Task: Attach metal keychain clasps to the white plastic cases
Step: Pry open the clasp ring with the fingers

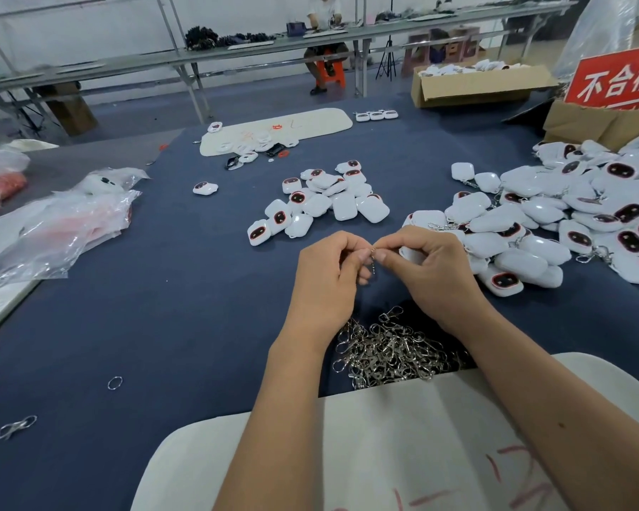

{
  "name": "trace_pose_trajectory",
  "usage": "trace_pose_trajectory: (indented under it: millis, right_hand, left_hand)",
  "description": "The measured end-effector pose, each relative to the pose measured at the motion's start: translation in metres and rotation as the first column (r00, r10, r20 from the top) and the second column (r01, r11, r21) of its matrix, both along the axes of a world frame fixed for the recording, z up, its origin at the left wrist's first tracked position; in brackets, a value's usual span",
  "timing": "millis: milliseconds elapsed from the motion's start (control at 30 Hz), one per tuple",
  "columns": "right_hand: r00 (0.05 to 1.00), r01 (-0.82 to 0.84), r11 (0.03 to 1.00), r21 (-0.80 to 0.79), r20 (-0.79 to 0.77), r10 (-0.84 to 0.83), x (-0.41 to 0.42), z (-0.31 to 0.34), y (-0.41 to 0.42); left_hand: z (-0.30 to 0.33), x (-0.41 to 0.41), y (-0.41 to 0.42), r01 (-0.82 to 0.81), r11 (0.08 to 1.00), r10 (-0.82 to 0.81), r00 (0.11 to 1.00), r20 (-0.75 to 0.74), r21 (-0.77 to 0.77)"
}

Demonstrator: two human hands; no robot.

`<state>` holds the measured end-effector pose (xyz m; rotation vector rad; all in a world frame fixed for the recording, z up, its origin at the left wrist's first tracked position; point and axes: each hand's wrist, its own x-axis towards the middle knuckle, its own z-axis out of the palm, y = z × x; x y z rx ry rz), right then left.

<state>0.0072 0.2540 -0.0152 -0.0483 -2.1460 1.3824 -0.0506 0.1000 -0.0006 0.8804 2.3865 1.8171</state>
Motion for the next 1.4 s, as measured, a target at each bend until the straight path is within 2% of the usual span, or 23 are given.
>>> trace_pose_trajectory:
  millis: [233,333,633,933,1067,1267,1400]
  right_hand:
    - [1.0,0.016,0.998,0.056,-0.025,-0.015,0.003,0.004,-0.004]
    - [0.997,0.046,0.994,0.098,-0.063,-0.04,0.005,0.005,-0.008]
    - [0.987,0.133,0.974,0.184,-0.115,-0.113,0.006,0.007,-0.011]
    - [0.971,0.213,0.915,0.341,-0.176,-0.161,0.006,0.008,-0.01]
    - [0.97,0.227,0.886,0.405,-0.176,-0.168,0.006,0.008,-0.007]
    - [0.975,0.209,0.902,0.377,-0.149,-0.163,0.004,0.008,-0.007]
    - [0.986,0.163,0.957,0.242,-0.078,-0.148,0.005,0.007,-0.01]
  left_hand:
    - [-0.006,0.0,0.003,-0.071,0.994,0.053,0.979,-0.196,-0.087]
    - [-0.01,0.0,0.004,-0.099,0.99,0.072,0.969,-0.236,-0.104]
    - [-0.009,0.002,0.004,-0.094,0.991,0.067,0.966,-0.25,-0.1]
    - [-0.006,0.008,0.007,-0.147,0.986,0.124,0.961,-0.248,-0.076]
    - [-0.004,0.004,0.004,-0.094,0.987,0.06,0.968,-0.242,-0.128]
    - [-0.005,0.007,0.004,-0.098,0.985,0.061,0.968,-0.243,-0.142]
    - [-0.005,0.008,0.004,-0.103,0.986,0.067,0.966,-0.248,-0.134]
